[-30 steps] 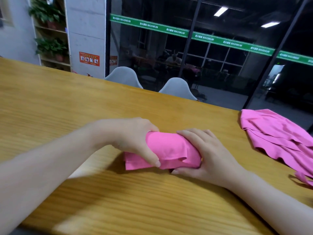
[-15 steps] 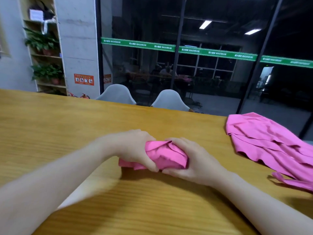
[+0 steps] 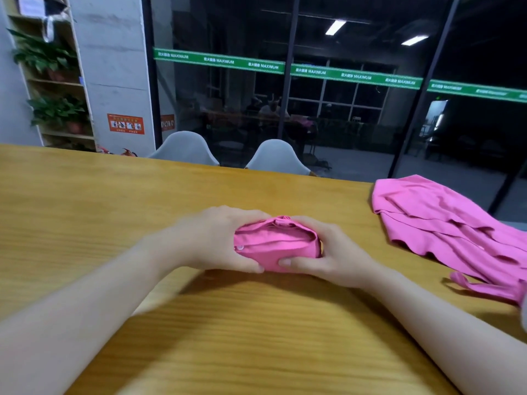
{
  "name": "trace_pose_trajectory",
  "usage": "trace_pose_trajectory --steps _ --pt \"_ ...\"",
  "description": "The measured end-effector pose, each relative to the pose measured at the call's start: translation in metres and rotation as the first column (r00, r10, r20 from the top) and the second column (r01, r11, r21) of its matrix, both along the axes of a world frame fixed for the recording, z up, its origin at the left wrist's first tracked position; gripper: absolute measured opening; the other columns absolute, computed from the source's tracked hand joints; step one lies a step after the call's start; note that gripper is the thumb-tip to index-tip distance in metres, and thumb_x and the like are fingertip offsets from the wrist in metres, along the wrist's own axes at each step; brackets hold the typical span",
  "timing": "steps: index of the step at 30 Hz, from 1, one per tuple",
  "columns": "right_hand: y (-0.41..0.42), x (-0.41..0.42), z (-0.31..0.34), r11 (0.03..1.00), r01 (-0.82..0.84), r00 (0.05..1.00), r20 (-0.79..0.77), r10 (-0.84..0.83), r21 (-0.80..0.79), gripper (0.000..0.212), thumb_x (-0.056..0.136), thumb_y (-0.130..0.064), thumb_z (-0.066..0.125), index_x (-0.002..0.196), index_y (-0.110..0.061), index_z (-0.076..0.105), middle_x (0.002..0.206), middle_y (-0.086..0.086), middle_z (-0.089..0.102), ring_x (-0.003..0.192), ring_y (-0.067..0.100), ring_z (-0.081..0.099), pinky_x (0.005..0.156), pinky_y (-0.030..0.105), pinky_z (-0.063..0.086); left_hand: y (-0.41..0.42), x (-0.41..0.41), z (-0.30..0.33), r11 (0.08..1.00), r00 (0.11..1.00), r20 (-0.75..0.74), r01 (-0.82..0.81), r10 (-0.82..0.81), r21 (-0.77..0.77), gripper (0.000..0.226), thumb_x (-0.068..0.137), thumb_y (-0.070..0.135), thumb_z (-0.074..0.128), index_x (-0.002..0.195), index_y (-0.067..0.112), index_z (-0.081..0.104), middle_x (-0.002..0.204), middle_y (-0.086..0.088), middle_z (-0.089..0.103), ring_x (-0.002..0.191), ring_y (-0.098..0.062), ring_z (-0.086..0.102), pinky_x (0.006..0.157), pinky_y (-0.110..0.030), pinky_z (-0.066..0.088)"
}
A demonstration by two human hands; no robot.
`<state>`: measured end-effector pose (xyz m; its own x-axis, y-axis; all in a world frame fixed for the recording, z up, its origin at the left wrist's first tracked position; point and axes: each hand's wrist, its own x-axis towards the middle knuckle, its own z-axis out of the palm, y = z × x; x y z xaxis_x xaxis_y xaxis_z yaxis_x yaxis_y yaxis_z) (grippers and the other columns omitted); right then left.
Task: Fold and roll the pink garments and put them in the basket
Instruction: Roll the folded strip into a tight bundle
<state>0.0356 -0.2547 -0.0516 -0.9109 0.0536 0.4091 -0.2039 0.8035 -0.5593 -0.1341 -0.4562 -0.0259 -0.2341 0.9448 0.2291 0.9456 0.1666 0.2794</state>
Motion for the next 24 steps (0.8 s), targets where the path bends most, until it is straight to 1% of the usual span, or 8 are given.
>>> trace_pose_trajectory --steps 3,6,8,13,18,20,22,24 --pt "-0.004 0.002 -0.003 0.986 0.070 0.995 -0.061 -0.080 -0.151 0.061 0.077 -0.028 0.089 0.131 -0.028 0.060 0.120 -0.013 0.069 0.111 0.010 0.066 0.095 0.024 0.051 -0.002 0.002 -0.005 0.991 0.979 0.193 0.036 -0.061 0.131 0.065 0.072 0.055 0.084 0.131 0.049 0.057 0.111 0.027 0.069 0.102 -0.002 0.065 0.089 -0.036 0.054" --pt "-0.016 -0.003 0.008 0.900 0.119 0.955 -0.200 -0.219 -0.419 0.065 0.075 -0.032 0.086 0.132 -0.025 0.058 0.119 -0.003 0.071 0.108 0.016 0.069 0.092 0.038 0.059 0.000 0.012 -0.007 0.947 0.887 0.450 -0.054 -0.100 0.318 0.057 0.076 0.034 0.090 0.127 0.038 0.064 0.108 0.019 0.074 0.099 -0.004 0.070 0.091 -0.037 0.057" --pt "-0.027 -0.011 0.019 0.881 0.170 0.909 -0.276 -0.313 -0.442 0.068 0.079 -0.040 0.081 0.138 -0.024 0.053 0.125 -0.009 0.067 0.113 0.006 0.065 0.094 0.029 0.056 0.006 0.022 -0.009 0.898 0.806 0.573 -0.133 -0.148 0.419 0.053 0.078 0.027 0.089 0.125 0.033 0.065 0.108 0.013 0.076 0.098 -0.008 0.073 0.088 -0.036 0.059" --pt "-0.063 -0.033 0.030 0.817 0.179 0.847 -0.336 -0.411 -0.548 0.090 0.085 -0.050 0.070 0.158 -0.033 0.020 0.144 -0.023 0.044 0.126 -0.017 0.045 0.101 0.008 0.041 0.018 0.037 -0.017 0.808 0.744 0.635 -0.235 -0.209 0.541 0.060 0.081 0.036 0.085 0.134 0.040 0.057 0.121 0.018 0.071 0.113 -0.004 0.066 0.096 -0.032 0.053" --pt "-0.072 -0.052 0.026 0.804 0.202 0.851 -0.305 -0.426 -0.559 0.107 0.088 -0.047 0.069 0.162 -0.030 -0.006 0.156 -0.015 0.035 0.132 -0.018 0.039 0.106 0.005 0.034 0.021 0.031 -0.024 0.782 0.669 0.702 -0.292 -0.244 0.551 0.051 0.087 0.033 0.081 0.132 0.038 0.058 0.120 0.015 0.072 0.112 -0.005 0.067 0.100 -0.036 0.053" --pt "-0.072 -0.059 0.023 0.806 0.213 0.878 -0.254 -0.406 -0.552 0.094 0.095 -0.043 0.065 0.163 -0.028 0.000 0.155 -0.013 0.040 0.130 -0.013 0.045 0.109 0.012 0.037 0.021 0.026 -0.024 0.781 0.643 0.722 -0.303 -0.255 0.546 0.050 0.086 0.037 0.078 0.132 0.037 0.058 0.118 0.017 0.072 0.111 -0.003 0.067 0.097 -0.030 0.053" --pt "-0.072 -0.069 0.018 0.798 0.170 0.901 -0.238 -0.364 -0.578 0.067 0.103 -0.036 0.056 0.159 -0.027 0.020 0.146 -0.008 0.052 0.127 -0.004 0.053 0.110 0.023 0.043 0.023 0.020 -0.023 0.788 0.621 0.739 -0.306 -0.261 0.535 0.054 0.084 0.043 0.074 0.134 0.039 0.055 0.119 0.020 0.071 0.112 0.000 0.066 0.094 -0.023 0.052" --pt "-0.070 -0.078 0.012 0.782 0.154 0.901 -0.238 -0.361 -0.604 0.053 0.106 -0.034 0.052 0.154 -0.029 0.029 0.141 -0.009 0.056 0.126 -0.001 0.055 0.112 0.032 0.043 0.024 0.018 -0.024 0.816 0.623 0.738 -0.268 -0.260 0.513 0.058 0.086 0.046 0.070 0.139 0.044 0.046 0.126 0.023 0.067 0.116 0.006 0.061 0.098 -0.019 0.049"
